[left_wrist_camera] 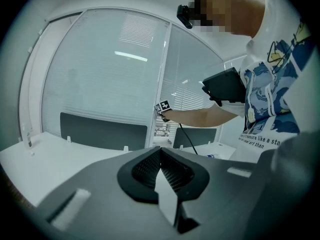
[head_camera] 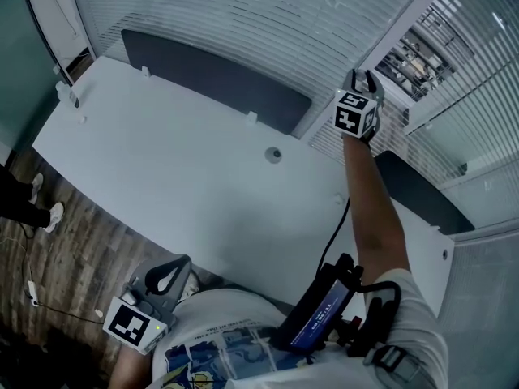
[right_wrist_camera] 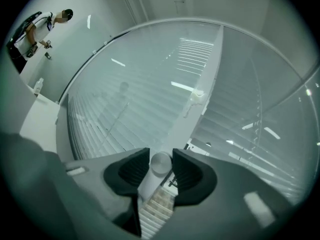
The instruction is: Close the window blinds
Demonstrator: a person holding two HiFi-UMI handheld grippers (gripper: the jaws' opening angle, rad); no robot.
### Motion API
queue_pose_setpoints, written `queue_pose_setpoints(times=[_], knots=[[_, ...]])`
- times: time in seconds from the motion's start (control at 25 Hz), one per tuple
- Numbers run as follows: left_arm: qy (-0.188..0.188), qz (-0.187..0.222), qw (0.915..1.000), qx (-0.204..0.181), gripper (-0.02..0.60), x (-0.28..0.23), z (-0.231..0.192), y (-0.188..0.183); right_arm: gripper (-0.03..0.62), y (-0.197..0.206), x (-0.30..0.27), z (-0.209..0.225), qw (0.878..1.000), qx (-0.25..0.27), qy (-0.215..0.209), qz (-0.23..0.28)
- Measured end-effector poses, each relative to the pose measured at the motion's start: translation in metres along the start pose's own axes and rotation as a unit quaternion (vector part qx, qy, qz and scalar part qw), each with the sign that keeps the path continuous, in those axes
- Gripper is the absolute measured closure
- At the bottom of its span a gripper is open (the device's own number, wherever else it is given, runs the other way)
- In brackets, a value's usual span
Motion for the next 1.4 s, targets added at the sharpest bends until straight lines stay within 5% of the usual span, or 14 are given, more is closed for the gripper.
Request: queue_pose_setpoints(times=[0.72,1.4], knots=[[0.090,0.037,0.9941,-0.048,0.575,-0.005,-0.027,-0.020,0.462,0.009,0.083,-0.023,0.994,-0.010,-0.092,-0.051],[0.166,0.025,0.9839,-0.061,0.575,0.029,-0.027,-0.005,0.487,0.023,0.239,-0.077,0.981,-0.060,-0.159,-0.095]])
Point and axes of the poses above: the fingertips, and each gripper's own axes: x backward along the fingers, z to its right, y out of its underside, the point moved 4 cm from there along x, backward along the fingers
